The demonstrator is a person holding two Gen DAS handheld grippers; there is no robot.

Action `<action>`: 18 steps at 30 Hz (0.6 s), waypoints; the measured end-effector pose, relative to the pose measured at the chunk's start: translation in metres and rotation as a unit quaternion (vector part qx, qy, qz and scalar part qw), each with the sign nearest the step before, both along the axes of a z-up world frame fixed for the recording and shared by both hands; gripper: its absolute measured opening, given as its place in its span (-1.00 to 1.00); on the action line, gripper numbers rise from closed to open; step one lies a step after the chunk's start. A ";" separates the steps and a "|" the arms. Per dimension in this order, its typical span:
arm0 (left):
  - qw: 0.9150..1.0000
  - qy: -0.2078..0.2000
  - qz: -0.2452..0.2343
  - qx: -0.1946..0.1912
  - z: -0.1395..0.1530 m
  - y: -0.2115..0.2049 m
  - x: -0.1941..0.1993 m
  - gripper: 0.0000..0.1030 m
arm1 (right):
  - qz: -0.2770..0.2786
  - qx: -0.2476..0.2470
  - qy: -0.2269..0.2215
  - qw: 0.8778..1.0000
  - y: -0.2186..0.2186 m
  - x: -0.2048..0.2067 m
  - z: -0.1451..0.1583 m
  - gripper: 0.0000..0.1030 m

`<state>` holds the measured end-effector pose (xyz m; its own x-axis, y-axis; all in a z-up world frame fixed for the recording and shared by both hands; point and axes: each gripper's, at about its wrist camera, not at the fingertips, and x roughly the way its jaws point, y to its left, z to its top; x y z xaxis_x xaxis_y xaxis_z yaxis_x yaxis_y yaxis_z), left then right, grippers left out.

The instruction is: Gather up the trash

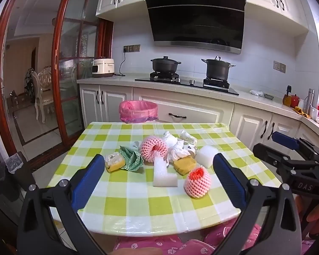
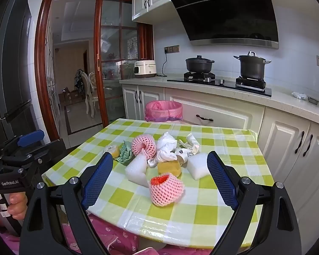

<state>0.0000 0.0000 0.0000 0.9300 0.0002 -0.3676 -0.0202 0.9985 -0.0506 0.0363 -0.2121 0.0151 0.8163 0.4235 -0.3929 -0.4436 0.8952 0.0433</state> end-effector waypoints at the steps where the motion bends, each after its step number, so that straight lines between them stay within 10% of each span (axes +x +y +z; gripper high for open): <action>1: 1.000 -0.002 -0.001 -0.001 0.000 0.000 0.000 0.91 | 0.000 0.000 0.005 1.000 0.000 0.000 0.000 0.64; 18: 1.000 -0.013 -0.012 0.001 0.001 -0.002 -0.001 0.91 | 0.000 0.005 0.004 1.000 -0.001 -0.001 -0.002 0.64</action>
